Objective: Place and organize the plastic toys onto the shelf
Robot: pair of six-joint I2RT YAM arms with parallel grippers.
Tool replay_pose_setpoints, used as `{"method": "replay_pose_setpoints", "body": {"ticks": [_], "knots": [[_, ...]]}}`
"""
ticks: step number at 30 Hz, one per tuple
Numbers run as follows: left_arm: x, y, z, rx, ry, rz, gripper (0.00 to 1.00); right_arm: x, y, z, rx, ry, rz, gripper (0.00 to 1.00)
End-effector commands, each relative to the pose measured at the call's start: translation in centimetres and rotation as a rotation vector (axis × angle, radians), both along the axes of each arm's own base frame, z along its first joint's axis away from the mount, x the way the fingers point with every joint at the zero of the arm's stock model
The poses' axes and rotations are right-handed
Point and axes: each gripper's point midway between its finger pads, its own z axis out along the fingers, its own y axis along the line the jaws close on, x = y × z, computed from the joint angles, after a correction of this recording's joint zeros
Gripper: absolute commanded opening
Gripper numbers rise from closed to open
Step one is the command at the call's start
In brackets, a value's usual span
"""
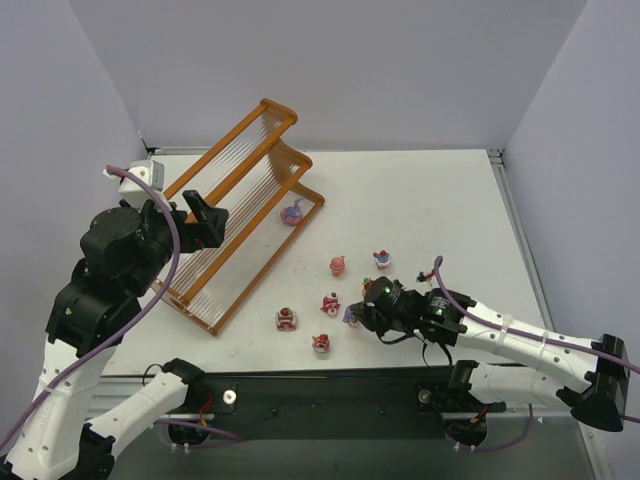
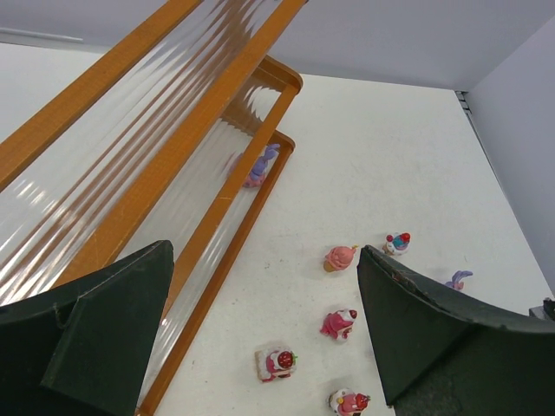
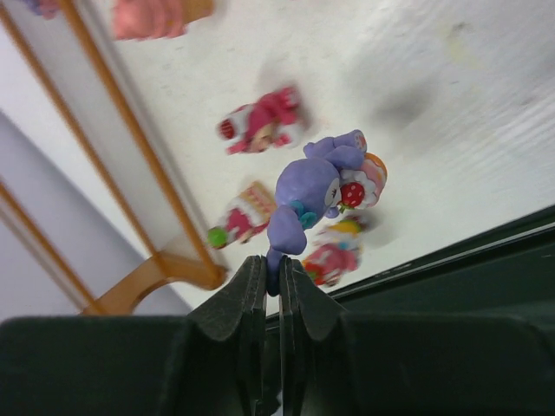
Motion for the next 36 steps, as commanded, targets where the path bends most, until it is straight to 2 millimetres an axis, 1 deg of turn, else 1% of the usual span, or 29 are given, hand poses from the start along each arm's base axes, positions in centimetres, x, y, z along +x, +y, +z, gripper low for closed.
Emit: {"method": "replay_pose_setpoints", "body": {"ticks": [1, 2, 3, 5, 6, 8, 9, 10, 11, 12, 13, 14, 15, 16, 17, 18, 19, 20, 21, 22, 23, 25, 28, 30, 31, 36], "knots": [[-0.6, 0.8, 3.0, -0.003, -0.077, 0.019, 0.97, 2.6, 1.7, 5.1, 0.053, -0.096, -0.031, 0.00], [-0.5, 0.9, 3.0, -0.002, -0.078, 0.020, 0.97, 3.0, 2.2, 6.0, 0.057, -0.110, -0.020, 0.00], [-0.5, 0.9, 3.1, 0.002, -0.077, 0.023, 0.97, 3.3, 2.4, 6.5, 0.059, -0.114, -0.015, 0.00], [-0.6, 1.1, 3.5, 0.003, -0.087, 0.030, 0.97, 3.6, 3.0, 6.9, 0.057, -0.108, 0.007, 0.00], [-0.6, 1.2, 3.5, 0.008, -0.088, 0.034, 0.97, 4.2, 3.5, 8.3, 0.068, -0.129, 0.023, 0.00], [-0.6, 1.5, 3.7, 0.010, -0.090, 0.044, 0.97, 4.9, 4.3, 8.9, 0.050, -0.140, 0.061, 0.00], [-0.6, 1.5, 3.7, 0.011, -0.089, 0.047, 0.97, 5.6, 4.7, 10.2, 0.042, -0.170, 0.098, 0.00], [-0.6, 1.5, 3.7, 0.012, -0.088, 0.048, 0.97, 6.2, 5.3, 10.8, 0.042, -0.186, 0.118, 0.00], [-0.7, 1.6, 3.8, 0.010, -0.089, 0.049, 0.97, 6.4, 6.4, 10.4, 0.038, -0.163, 0.167, 0.00], [-0.6, 1.5, 3.8, 0.010, -0.086, 0.049, 0.97, 7.0, 7.2, 11.5, 0.053, -0.182, 0.197, 0.00], [-0.7, 1.5, 3.8, 0.008, -0.086, 0.048, 0.97, 7.8, 7.8, 12.0, 0.052, -0.210, 0.249, 0.00], [-0.7, 1.5, 3.8, 0.008, -0.082, 0.045, 0.97, 8.4, 9.0, 11.1, 0.036, -0.204, 0.294, 0.00], [-0.7, 1.4, 3.9, 0.006, -0.082, 0.044, 0.97, 8.1, 10.5, 11.6, 0.082, -0.199, 0.372, 0.00], [-0.7, 1.4, 4.0, 0.005, -0.083, 0.041, 0.97, 9.1, 11.6, 12.7, 0.104, -0.243, 0.416, 0.00], [-0.7, 1.4, 4.1, 0.003, -0.086, 0.039, 0.97, 9.6, 12.7, 11.5, 0.094, -0.224, 0.446, 0.00], [-0.8, 1.3, 4.1, 0.003, -0.085, 0.038, 0.97, 9.4, 13.8, 11.7, 0.125, -0.222, 0.505, 0.00], [-0.7, 1.4, 4.2, 0.004, -0.087, 0.039, 0.97, 10.0, 14.8, 12.6, 0.142, -0.248, 0.530, 0.00], [-0.8, 1.4, 4.2, 0.006, -0.086, 0.039, 0.97, 10.4, 15.5, 11.2, 0.125, -0.229, 0.553, 0.00], [-0.8, 1.4, 4.3, 0.005, -0.089, 0.040, 0.97, 10.5, 16.3, 11.2, 0.142, -0.236, 0.584, 0.00], [-0.8, 1.4, 4.4, 0.004, -0.090, 0.040, 0.97, 10.9, 16.9, 11.3, 0.148, -0.248, 0.595, 0.00], [-0.8, 1.4, 4.4, 0.006, -0.091, 0.038, 0.97, 11.4, 17.7, 10.7, 0.139, -0.254, 0.618, 0.00], [-0.9, 1.5, 4.6, 0.004, -0.095, 0.039, 0.97, 11.7, 18.9, 10.7, 0.159, -0.266, 0.659, 0.00], [-0.9, 1.5, 4.6, 0.006, -0.094, 0.040, 0.97, 12.4, 20.6, 9.6, 0.172, -0.272, 0.707, 0.00], [-0.8, 1.5, 4.3, 0.012, -0.086, 0.041, 0.97, 12.6, 21.3, 9.6, 0.186, -0.294, 0.724, 0.00], [-0.8, 1.5, 4.2, 0.013, -0.085, 0.041, 0.97, 12.8, 21.4, 9.1, 0.179, -0.285, 0.717, 0.00], [-0.5, 1.4, 3.9, 0.020, -0.076, 0.040, 0.97, 14.3, 21.5, 8.2, 0.177, -0.278, 0.648, 0.00]]}}
